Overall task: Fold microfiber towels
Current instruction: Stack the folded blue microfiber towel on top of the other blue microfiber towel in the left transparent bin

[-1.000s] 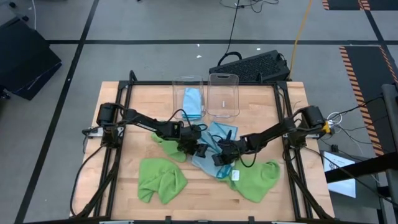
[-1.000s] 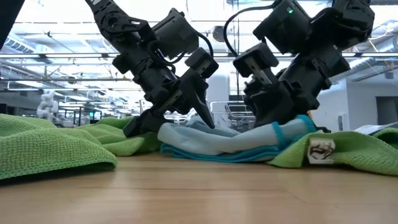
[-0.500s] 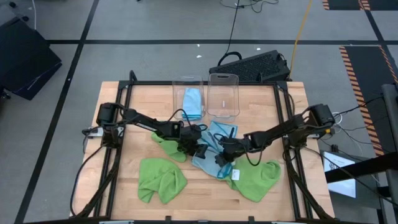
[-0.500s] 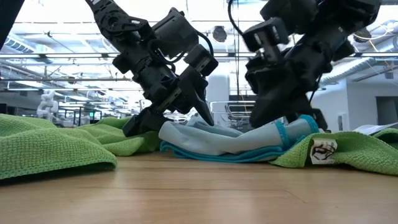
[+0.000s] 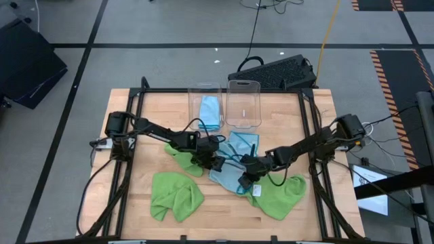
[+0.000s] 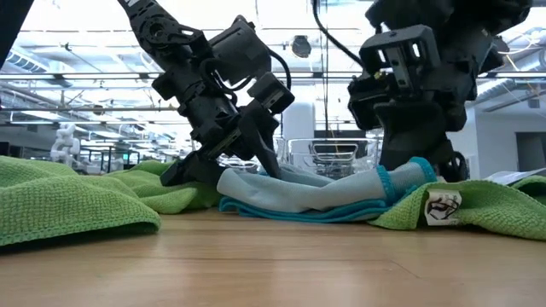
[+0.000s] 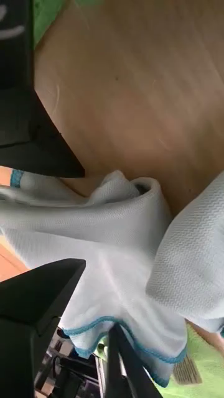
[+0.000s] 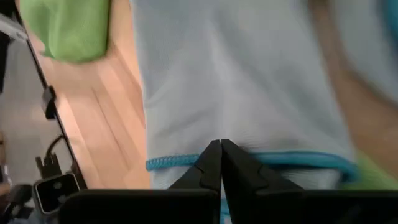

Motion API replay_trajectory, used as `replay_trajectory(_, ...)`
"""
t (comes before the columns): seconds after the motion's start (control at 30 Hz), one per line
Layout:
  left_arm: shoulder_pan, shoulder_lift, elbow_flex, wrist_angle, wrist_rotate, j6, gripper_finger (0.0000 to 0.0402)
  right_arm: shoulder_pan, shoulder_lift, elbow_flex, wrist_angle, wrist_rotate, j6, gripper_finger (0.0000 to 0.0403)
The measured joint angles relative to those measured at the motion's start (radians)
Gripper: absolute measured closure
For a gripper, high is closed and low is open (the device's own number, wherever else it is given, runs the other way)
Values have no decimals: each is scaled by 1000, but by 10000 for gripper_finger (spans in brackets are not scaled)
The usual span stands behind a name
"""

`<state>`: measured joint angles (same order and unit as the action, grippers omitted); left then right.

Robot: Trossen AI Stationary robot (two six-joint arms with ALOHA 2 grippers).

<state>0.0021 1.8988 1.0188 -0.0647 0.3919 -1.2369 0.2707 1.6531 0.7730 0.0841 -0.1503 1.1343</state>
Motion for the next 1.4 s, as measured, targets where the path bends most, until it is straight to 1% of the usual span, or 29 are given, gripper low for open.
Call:
replay_trajectory(0.07, 0, 0, 0, 0, -1, -4, 172, 1, 31, 15, -13, -30, -5, 402)
replay_trajectory(0.3, -13, 0, 0, 8, -32, -67, 172, -10, 103, 26, -11, -49, -6, 402)
replay_trajectory(0.5, -39, -1, 0, 14, -84, -95, 172, -15, 124, 25, -15, -37, -15, 402)
replay_trajectory(0.6, -45, -1, 0, 16, -94, -111, 172, -15, 142, 25, 3, -29, -17, 402)
replay_trajectory(0.9, -48, 0, 0, 39, -93, -162, 172, -17, 145, 23, 16, -7, -14, 403)
replay_trajectory(1.23, -53, 1, 0, 68, -88, -165, 172, -14, 146, 22, 17, 43, 5, 403)
replay_trajectory(1.4, -63, 1, 0, 68, -118, -178, 173, -13, 146, 21, 16, 46, 5, 403)
